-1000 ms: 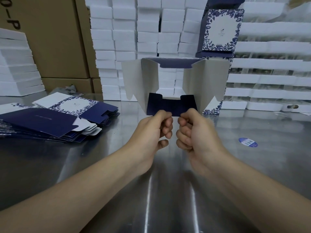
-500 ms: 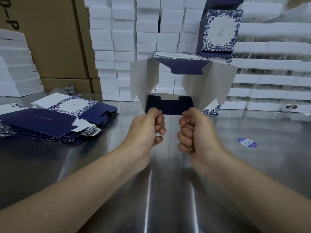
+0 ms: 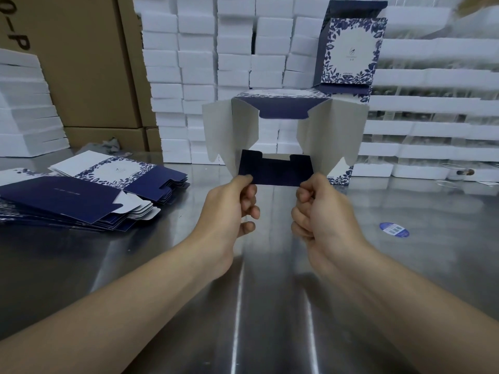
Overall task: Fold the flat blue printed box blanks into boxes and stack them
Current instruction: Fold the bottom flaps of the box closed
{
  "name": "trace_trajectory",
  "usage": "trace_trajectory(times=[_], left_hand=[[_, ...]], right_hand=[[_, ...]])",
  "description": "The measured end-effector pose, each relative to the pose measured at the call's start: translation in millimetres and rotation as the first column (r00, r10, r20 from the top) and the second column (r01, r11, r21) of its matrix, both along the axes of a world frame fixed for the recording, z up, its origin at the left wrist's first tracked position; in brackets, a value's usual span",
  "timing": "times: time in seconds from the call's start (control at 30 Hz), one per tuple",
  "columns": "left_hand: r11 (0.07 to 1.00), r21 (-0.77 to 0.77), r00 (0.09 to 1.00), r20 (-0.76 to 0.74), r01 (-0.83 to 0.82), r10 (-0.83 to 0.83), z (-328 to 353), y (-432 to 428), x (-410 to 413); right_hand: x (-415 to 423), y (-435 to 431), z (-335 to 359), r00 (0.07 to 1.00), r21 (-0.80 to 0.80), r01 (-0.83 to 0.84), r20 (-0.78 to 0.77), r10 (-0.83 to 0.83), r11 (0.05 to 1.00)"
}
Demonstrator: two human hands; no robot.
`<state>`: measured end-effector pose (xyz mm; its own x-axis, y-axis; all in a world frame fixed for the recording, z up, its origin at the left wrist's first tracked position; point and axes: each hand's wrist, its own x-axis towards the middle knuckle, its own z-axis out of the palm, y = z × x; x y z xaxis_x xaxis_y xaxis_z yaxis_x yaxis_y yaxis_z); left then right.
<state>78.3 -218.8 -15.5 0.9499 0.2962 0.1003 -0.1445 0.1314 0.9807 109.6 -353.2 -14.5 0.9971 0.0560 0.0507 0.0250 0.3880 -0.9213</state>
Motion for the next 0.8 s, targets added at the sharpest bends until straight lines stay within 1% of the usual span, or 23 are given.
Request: trace_trajectory(times=[0.17,0.27,0.37,0.5,0.6,0.7,0.73,0.8], left_hand=[[0.998,0.027,0.999,0.011,-0.049,0.048,-1.0,-0.1,1.5],[0.997,0.044,0.998,0.007,-0.056,0.056,-0.5,0.8,2.2],[0.997,0.053,0.998,-0.006,-0.057,0.058,-0.9,1.5,2.8],[0.999,-0.030,1.000,-0.015,-0.023,0.022,-1.6,3.3,2.9],[1.000,-0.026,1.000,-0.006,0.001,-0.001,-2.2,3.3,4.2],[0.999,-0.011,0.999,-0.010,-0.036,0.036,-3.1,5.0,6.7],[0.998,-0.002,0.998,-0.012,-0.060,0.060,-3.1,6.0,7.1],[0.993,0.029,0.993,-0.013,-0.117,0.117,-2.7,8.1,8.3]], right_hand=[[-1.0,-1.6,0.9,0.999,-0.039,-0.032,-0.028,0.031,0.999],[-2.0,-1.2,1.2,0.999,-0.041,0.010,-0.033,-0.011,0.999],[-1.4,1.1,0.7,0.998,-0.059,0.068,-0.002,-0.068,0.996],[-2.0,3.3,-0.5,0.996,-0.049,0.084,0.038,-0.083,0.995],[-1.9,1.4,-0.2,0.998,-0.060,0.049,0.049,-0.046,0.997],[-0.7,-0.8,-0.1,1.000,-0.150,0.008,0.030,-0.004,0.989],[-0.3,-1.2,-0.1,0.999,-0.203,0.018,0.037,-0.011,0.979],[0.5,-2.4,0.7,0.991,-0.318,0.106,0.110,-0.074,0.942]])
